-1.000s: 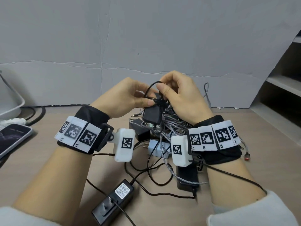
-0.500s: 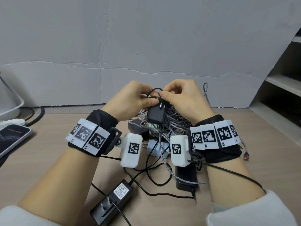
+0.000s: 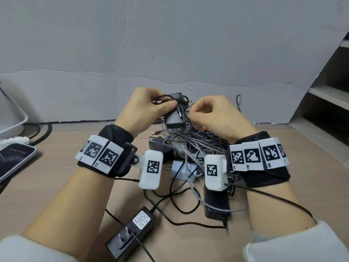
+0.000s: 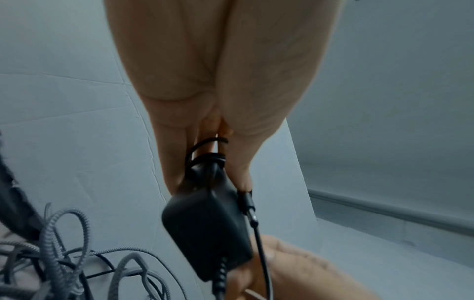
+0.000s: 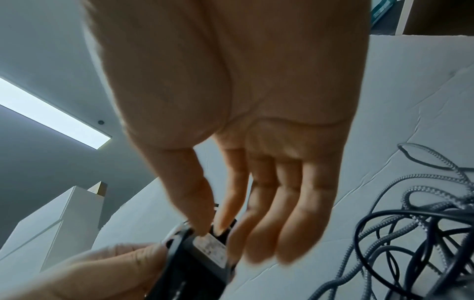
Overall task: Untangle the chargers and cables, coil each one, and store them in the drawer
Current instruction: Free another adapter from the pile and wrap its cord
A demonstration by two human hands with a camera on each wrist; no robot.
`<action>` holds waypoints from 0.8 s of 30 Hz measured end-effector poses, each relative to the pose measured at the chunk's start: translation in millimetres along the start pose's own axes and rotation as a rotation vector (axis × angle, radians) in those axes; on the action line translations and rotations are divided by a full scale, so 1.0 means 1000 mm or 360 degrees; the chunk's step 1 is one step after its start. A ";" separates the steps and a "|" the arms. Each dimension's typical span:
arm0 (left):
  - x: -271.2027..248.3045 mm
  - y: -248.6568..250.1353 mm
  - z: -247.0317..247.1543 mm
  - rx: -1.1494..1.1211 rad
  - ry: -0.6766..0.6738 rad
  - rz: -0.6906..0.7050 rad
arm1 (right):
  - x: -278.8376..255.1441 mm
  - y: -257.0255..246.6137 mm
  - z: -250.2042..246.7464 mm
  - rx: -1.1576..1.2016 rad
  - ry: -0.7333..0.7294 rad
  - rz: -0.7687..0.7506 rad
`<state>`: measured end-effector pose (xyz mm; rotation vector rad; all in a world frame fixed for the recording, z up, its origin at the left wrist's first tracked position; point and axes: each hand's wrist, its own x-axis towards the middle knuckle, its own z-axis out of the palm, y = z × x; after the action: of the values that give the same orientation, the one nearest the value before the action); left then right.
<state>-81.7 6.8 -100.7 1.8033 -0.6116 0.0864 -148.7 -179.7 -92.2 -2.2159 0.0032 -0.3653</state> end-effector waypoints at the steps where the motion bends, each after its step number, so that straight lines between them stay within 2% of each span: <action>1: 0.000 0.000 0.000 -0.0030 0.0037 0.0004 | -0.003 -0.002 0.001 0.0015 -0.0127 -0.0006; 3: 0.000 0.001 -0.002 -0.0084 0.0090 0.0002 | -0.007 -0.006 0.003 0.0077 -0.0262 -0.0043; 7: 0.001 -0.002 -0.004 -0.0095 0.0120 0.0012 | -0.010 -0.008 0.003 0.0109 -0.0325 -0.0085; 14: 0.000 -0.001 0.003 0.0058 0.0070 0.0017 | -0.012 -0.011 0.006 -0.0095 -0.0139 -0.0025; 18: 0.000 -0.001 0.001 0.0168 0.0050 0.0032 | -0.008 -0.011 0.009 -0.0308 -0.0169 -0.0121; 24: -0.001 -0.005 -0.004 0.0057 -0.0169 -0.0028 | -0.012 -0.010 -0.002 -0.0271 -0.0405 -0.0098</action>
<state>-79.2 12.1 -104.1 1.8562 -0.6729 -0.0103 -162.0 -174.0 -86.6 -2.4210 -0.1772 -0.1175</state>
